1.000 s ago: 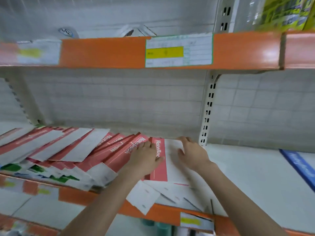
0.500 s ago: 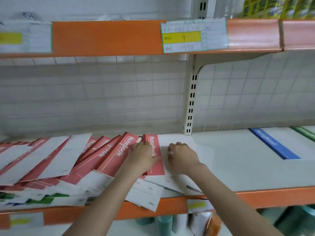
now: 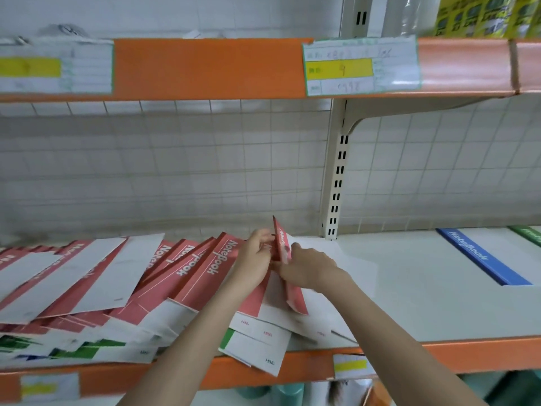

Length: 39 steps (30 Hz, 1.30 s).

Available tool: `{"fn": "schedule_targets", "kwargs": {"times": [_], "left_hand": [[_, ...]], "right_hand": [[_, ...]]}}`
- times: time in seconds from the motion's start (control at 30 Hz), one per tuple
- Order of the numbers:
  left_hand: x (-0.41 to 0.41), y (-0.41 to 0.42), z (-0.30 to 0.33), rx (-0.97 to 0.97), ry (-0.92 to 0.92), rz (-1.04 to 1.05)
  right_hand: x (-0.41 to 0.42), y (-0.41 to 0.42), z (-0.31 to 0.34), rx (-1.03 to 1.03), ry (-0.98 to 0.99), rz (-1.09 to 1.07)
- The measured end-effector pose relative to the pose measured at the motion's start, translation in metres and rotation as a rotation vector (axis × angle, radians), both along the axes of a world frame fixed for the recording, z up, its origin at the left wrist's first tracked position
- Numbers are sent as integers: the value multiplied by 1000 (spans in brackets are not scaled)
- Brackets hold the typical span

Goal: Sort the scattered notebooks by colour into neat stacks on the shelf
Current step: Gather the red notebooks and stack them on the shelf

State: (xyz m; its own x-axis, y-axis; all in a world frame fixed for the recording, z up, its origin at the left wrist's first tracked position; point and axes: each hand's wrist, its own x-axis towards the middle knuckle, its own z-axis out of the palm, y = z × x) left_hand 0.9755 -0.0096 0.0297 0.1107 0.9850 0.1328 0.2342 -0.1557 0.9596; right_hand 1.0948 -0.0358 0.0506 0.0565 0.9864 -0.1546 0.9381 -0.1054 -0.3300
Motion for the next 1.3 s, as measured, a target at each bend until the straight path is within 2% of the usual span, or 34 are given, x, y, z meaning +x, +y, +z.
{"fn": "schedule_targets", "kwargs": {"times": [0.07, 0.13, 0.23, 0.3, 0.37, 0.47, 0.6, 0.7, 0.97, 1.1, 1.3], "left_hand": [[-6, 2, -6, 68, 149, -56], [-11, 4, -13, 192, 445, -48], [-15, 5, -19, 243, 766, -23], [-15, 5, -20, 213, 871, -58], [-10, 5, -21, 186, 933, -95], [-4, 3, -19, 132, 916, -76], [-5, 2, -20, 69, 758, -59], [-7, 2, -19, 60, 700, -68], [-6, -1, -28, 160, 887, -58], [-4, -2, -31, 190, 908, -44], [-3, 0, -29, 159, 870, -40]], "right_hand": [[2, 1, 5, 73, 204, -16], [6, 3, 10, 157, 266, 3], [15, 9, 11, 256, -7, -17], [20, 11, 11, 256, -145, -58], [22, 12, 5, 222, -173, -37], [17, 12, -8, 171, -159, 30], [12, 16, -18, 119, -222, 38], [12, 18, -18, 107, -182, 73], [33, 21, -6, 188, -23, 112], [39, 17, -10, 138, -188, 28], [33, 9, -21, 124, -210, 30]]}}
